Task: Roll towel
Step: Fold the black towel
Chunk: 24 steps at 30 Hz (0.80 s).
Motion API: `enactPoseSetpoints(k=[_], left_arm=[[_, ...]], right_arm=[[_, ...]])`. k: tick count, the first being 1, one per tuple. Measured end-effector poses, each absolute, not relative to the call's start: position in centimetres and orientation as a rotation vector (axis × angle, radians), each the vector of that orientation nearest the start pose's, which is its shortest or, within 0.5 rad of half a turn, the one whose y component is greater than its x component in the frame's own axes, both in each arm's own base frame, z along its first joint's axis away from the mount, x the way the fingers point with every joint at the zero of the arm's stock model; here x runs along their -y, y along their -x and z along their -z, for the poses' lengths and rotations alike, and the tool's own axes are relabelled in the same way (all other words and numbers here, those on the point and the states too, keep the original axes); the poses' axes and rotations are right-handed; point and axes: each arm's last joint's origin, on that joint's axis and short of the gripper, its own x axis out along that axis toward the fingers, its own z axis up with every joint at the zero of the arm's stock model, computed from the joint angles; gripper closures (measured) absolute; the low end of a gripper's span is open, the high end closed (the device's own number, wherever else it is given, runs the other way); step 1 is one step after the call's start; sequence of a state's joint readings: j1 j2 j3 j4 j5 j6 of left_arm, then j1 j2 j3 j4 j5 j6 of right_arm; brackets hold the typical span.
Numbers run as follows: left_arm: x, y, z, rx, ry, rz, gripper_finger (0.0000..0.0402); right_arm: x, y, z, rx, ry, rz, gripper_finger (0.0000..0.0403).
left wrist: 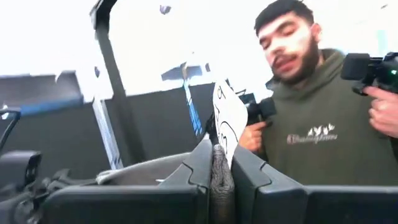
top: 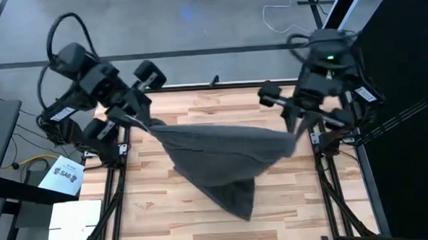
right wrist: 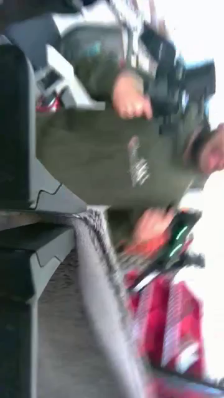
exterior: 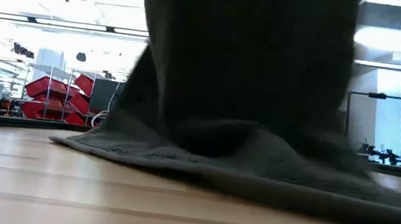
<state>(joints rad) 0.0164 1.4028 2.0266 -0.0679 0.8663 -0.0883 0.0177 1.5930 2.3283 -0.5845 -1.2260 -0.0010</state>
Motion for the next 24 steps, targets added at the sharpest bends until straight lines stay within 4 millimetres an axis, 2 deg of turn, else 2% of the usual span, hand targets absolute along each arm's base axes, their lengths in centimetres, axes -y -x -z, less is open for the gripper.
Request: enactPoseSetpoints(k=[2, 4, 7, 10, 12, 15, 18, 21, 24], left_arm=[[2.6, -21.3, -60.5, 0.552, -0.187, 0.878, 0.0386], [2.8, -21.0, -61.0, 0.636, -0.248, 0.89, 0.0393], [2.1, -21.3, -60.9, 0.638, -0.304, 0.785, 0.0394], [0.9, -21.7, -60.2, 0.544, -0.344, 0.547, 0.0394], [-0.6, -22.1, -59.3, 0.418, -0.367, 0.331, 0.0394], [-2.4, -23.1, -57.1, 0.153, -0.369, 0.022, 0.0394], [-4.4, -24.0, -55.1, -0.098, -0.402, -0.281, 0.0394], [-6.3, -24.5, -53.3, -0.318, -0.458, -0.517, 0.0395], [-8.2, -25.9, -50.9, -0.528, -0.506, -0.661, 0.0395]], right_arm=[[-4.3, -24.2, -60.0, 0.254, 0.142, -1.3, 0.0395], [-4.3, -23.5, -61.0, 0.321, 0.171, -1.331, 0.0395], [-2.2, -22.6, -61.5, 0.307, 0.144, -1.201, 0.0395], [0.2, -22.9, -60.8, 0.181, 0.004, -0.975, 0.0395], [2.5, -23.4, -59.5, 0.048, -0.109, -0.792, 0.0395], [5.5, -24.2, -56.3, -0.188, -0.249, -0.465, 0.0395], [8.4, -24.0, -53.4, -0.413, -0.32, -0.192, 0.0395], [11.4, -23.4, -50.8, -0.625, -0.377, 0.029, 0.0395], [14.5, -24.2, -47.9, -0.834, -0.376, 0.245, 0.0395]])
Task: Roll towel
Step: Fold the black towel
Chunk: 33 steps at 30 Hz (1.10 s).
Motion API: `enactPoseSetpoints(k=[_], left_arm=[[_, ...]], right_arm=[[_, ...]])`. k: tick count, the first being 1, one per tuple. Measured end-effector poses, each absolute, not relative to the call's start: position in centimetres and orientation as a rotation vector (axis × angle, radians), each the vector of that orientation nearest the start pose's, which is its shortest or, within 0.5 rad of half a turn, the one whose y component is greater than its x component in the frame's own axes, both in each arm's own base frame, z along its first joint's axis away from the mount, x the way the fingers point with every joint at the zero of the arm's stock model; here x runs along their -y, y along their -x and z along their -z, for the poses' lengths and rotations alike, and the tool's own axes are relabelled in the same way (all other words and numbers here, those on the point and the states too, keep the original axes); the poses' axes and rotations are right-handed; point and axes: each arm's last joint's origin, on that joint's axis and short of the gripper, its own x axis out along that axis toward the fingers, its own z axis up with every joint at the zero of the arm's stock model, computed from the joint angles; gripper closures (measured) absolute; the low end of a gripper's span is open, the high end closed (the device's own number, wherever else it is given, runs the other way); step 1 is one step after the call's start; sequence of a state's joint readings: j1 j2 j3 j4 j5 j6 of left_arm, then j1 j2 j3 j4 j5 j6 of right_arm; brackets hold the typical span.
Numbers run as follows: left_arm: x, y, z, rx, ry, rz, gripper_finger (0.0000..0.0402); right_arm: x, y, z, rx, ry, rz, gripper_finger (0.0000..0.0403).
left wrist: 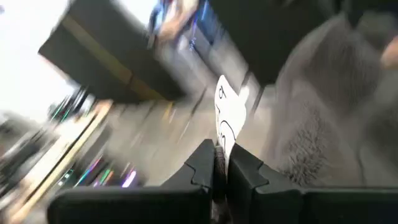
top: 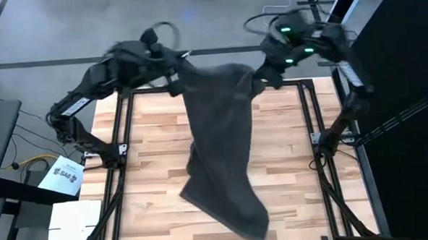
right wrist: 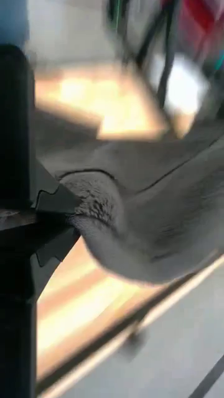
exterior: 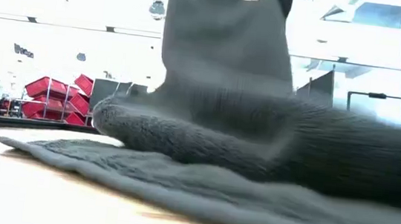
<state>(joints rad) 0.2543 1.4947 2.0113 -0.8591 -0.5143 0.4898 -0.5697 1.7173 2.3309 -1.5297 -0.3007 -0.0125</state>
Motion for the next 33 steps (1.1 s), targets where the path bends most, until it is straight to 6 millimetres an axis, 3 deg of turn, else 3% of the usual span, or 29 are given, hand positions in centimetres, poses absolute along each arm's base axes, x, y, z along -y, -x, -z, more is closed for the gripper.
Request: enactPoseSetpoints(k=[4, 8, 11, 14, 18, 23, 24, 25, 28, 33], left_arm=[[-11.0, -28.1, -47.5, -0.76, -0.548, -0.747, 0.0395], [-14.0, -29.7, -44.4, -1.005, -0.664, -0.993, 0.0395], [-15.4, -30.8, -42.7, -1.154, -0.753, -1.162, 0.0395], [-15.8, -30.8, -42.6, -1.144, -0.722, -1.222, 0.0395], [-15.5, -30.2, -42.9, -1.14, -0.713, -1.225, 0.0395], [-12.2, -28.7, -44.8, -1.073, -0.72, -1.155, 0.0395], [-11.9, -28.3, -45.1, -1.041, -0.695, -1.13, 0.0395], [-11.7, -28.0, -45.4, -1.01, -0.664, -1.111, 0.0395], [-12.1, -27.4, -45.7, -0.952, -0.581, -1.114, 0.0395], [-14.8, -27.1, -45.0, -0.943, -0.491, -1.191, 0.0395]], right_arm=[[18.0, -25.7, -45.1, -1.002, -0.289, 0.457, 0.0395], [20.9, -26.6, -43.2, -1.137, -0.127, 0.712, 0.0395], [21.2, -27.4, -42.7, -1.172, -0.042, 0.806, 0.0395], [19.9, -27.4, -44.0, -1.113, 0.025, 0.82, 0.0395], [18.0, -27.3, -45.1, -1.04, 0.025, 0.576, 0.0395], [14.1, -25.4, -46.9, -0.902, -0.112, 0.013, 0.0395], [13.9, -25.1, -47.2, -0.874, -0.1, -0.031, 0.0395], [14.2, -25.0, -47.4, -0.867, -0.09, 0.004, 0.0395], [16.6, -24.9, -47.1, -0.914, -0.068, 0.325, 0.0395], [20.3, -25.0, -46.5, -0.909, -0.052, 0.664, 0.0395]])
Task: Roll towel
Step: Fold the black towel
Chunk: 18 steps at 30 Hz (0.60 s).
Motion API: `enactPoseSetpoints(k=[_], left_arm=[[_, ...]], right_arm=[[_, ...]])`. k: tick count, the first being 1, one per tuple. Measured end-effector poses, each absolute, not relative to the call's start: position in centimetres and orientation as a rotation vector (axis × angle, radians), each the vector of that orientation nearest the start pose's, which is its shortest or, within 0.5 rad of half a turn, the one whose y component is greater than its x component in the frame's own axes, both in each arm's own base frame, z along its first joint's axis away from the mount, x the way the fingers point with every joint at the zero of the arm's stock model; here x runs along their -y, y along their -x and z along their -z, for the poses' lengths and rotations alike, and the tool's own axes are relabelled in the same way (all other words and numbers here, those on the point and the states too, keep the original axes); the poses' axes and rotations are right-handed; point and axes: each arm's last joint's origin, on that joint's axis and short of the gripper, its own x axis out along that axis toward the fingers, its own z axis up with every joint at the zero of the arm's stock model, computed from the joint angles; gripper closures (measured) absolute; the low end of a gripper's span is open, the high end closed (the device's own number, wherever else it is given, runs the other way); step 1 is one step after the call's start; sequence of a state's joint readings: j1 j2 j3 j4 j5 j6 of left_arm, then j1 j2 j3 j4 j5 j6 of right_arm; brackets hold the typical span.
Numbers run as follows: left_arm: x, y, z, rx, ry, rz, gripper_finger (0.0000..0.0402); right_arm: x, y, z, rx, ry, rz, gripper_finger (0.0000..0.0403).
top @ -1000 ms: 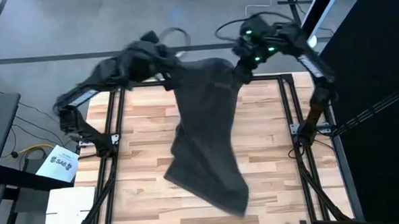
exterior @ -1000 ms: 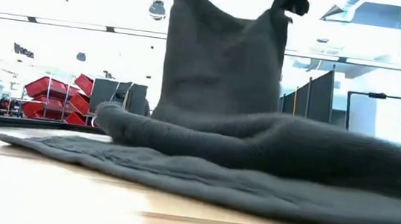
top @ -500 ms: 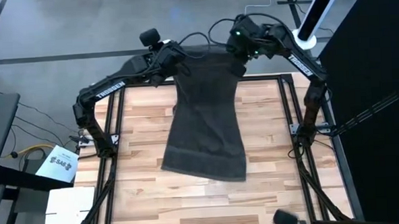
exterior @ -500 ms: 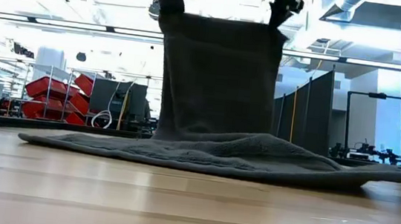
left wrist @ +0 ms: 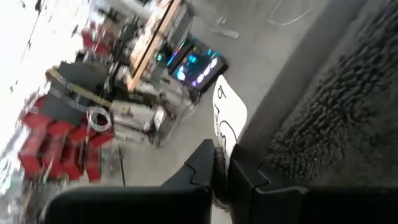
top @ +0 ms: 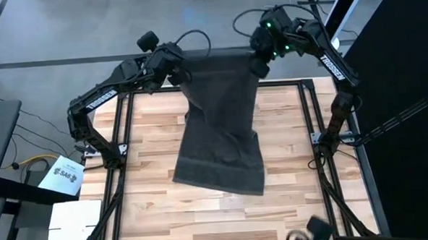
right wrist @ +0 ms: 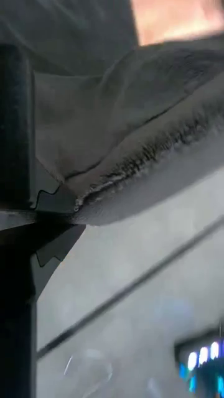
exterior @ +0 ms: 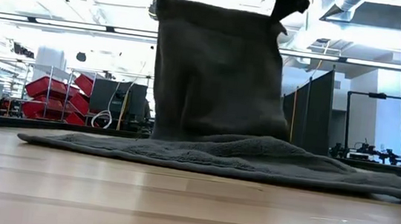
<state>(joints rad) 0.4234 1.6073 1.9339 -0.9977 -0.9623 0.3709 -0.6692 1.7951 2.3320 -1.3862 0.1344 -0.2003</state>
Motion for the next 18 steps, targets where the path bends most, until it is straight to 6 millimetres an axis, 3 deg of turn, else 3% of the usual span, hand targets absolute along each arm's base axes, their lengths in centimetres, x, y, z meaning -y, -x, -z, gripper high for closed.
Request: enactPoseSetpoints(k=[5, 8, 12, 14, 18], left_arm=[[-17.3, -27.3, -44.6, -0.986, -0.562, -1.311, 0.0395], [-17.1, -27.4, -45.9, -0.987, -0.653, -1.401, 0.0395], [-16.4, -26.8, -47.3, -0.891, -0.642, -1.376, 0.0395], [-16.8, -26.6, -47.0, -0.895, -0.615, -1.34, 0.0395], [-18.5, -26.5, -44.3, -0.974, -0.544, -1.268, 0.0395]], right_arm=[[22.5, -26.5, -45.7, -0.935, 0.112, 0.789, 0.0395], [21.4, -27.1, -46.5, -0.925, 0.226, 0.816, 0.0395], [20.6, -27.3, -46.8, -0.922, 0.244, 0.817, 0.0395], [20.8, -27.3, -46.3, -0.958, 0.234, 0.811, 0.0395], [22.3, -27.3, -45.1, -1.01, 0.173, 0.839, 0.0395]])
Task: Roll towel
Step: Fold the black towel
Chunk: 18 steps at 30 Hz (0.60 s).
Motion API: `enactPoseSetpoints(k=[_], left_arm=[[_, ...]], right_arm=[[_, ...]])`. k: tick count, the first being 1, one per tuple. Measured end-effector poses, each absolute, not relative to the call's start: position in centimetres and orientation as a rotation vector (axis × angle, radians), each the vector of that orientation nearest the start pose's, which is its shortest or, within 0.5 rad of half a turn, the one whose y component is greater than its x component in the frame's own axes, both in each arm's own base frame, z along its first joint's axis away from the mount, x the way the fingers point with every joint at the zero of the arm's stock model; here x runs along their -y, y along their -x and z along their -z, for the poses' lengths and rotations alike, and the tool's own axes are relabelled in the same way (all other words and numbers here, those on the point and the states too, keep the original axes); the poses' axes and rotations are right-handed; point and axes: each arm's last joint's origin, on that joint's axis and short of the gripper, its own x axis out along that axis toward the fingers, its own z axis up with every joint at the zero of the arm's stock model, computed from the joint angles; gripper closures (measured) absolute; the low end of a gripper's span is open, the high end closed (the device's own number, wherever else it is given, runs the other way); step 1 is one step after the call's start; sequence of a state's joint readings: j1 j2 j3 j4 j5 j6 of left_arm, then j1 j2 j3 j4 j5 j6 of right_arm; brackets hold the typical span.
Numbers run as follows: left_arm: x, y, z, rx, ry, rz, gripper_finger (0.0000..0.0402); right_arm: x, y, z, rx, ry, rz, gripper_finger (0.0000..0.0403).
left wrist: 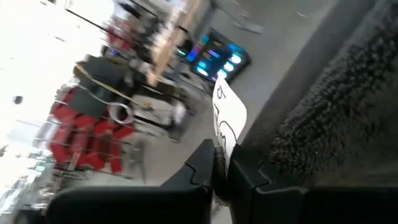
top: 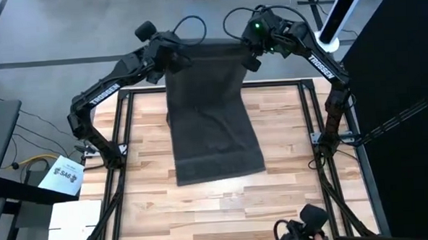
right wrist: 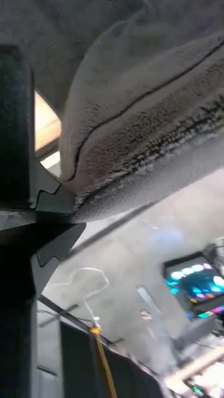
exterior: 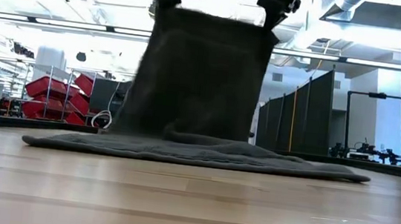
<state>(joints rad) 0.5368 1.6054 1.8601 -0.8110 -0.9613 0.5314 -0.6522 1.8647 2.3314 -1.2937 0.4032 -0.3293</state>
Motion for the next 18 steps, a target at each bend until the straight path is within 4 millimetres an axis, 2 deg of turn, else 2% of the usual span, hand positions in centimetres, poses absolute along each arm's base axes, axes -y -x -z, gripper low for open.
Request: enactPoseSetpoints(k=[3, 6, 9, 14, 18], left_arm=[[-20.2, -26.6, -42.0, -1.015, -0.541, -1.271, 0.0395], [-21.4, -26.9, -41.1, -0.999, -0.597, -1.267, 0.0395], [-21.8, -27.2, -41.8, -0.98, -0.685, -1.278, 0.0395], [-22.6, -27.2, -43.9, -0.824, -0.748, -1.354, 0.0395], [-23.5, -26.8, -43.4, -0.832, -0.741, -1.295, 0.0395]], right_arm=[[23.1, -27.6, -44.2, -1.046, 0.165, 0.897, 0.0395], [23.0, -27.7, -44.4, -1.05, 0.195, 0.987, 0.0395], [22.2, -27.9, -44.7, -1.05, 0.22, 1.071, 0.0395], [21.0, -28.1, -45.3, -1.01, 0.227, 1.132, 0.0395], [21.6, -28.0, -45.2, -1.001, 0.208, 1.148, 0.0395]])
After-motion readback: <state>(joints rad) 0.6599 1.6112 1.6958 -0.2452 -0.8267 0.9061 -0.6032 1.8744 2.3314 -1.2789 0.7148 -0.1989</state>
